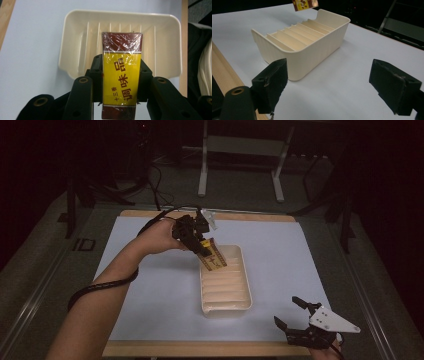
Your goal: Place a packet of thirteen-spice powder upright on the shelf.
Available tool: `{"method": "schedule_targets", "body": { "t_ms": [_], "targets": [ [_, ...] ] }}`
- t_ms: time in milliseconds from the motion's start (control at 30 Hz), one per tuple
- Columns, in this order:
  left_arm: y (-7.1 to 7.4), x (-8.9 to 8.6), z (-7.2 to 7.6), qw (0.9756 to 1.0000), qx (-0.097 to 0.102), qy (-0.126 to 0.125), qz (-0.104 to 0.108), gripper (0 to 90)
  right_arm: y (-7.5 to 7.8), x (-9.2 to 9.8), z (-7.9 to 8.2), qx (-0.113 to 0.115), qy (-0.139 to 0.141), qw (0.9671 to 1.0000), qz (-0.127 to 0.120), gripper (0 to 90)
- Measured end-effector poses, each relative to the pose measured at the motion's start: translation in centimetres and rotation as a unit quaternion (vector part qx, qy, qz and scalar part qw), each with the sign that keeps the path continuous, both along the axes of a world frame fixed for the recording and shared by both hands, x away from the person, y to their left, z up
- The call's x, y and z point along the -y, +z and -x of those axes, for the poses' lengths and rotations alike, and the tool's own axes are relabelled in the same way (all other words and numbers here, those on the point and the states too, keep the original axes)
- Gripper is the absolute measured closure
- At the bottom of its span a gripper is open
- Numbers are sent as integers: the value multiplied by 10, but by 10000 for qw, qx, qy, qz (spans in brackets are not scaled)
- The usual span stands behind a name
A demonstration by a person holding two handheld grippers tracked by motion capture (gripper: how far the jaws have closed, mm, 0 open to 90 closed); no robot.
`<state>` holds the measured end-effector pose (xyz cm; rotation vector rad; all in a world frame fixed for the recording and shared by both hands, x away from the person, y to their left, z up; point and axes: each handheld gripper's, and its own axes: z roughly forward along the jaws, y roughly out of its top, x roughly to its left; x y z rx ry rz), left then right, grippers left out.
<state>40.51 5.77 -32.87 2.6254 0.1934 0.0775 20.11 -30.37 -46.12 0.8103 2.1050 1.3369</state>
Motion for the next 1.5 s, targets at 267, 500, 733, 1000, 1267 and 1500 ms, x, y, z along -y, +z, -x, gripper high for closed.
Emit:
{"method": "schedule_targets", "body": {
  "t_ms": [267,500,733,1000,1267,1500],
  "targets": [
    [-15,5,-5,9999,70,-99,111,677,0,0,0,-20,14,10000,29,155],
    [-37,11,-10,9992,256,-243,182,677,0,0,0,-19,24,10000,31,155],
    [-45,11,-16,9991,190,-210,305,677,0,0,0,-28,37,10000,26,155],
    [-53,12,-18,9996,139,-201,117,677,-1,0,0,-36,37,10000,46,156],
    [-63,19,-18,9995,121,-170,-239,676,0,0,0,-29,38,10000,53,156],
    [-76,29,-21,9974,8,-136,-703,675,0,0,0,-41,41,10000,40,156]
  ]
}}
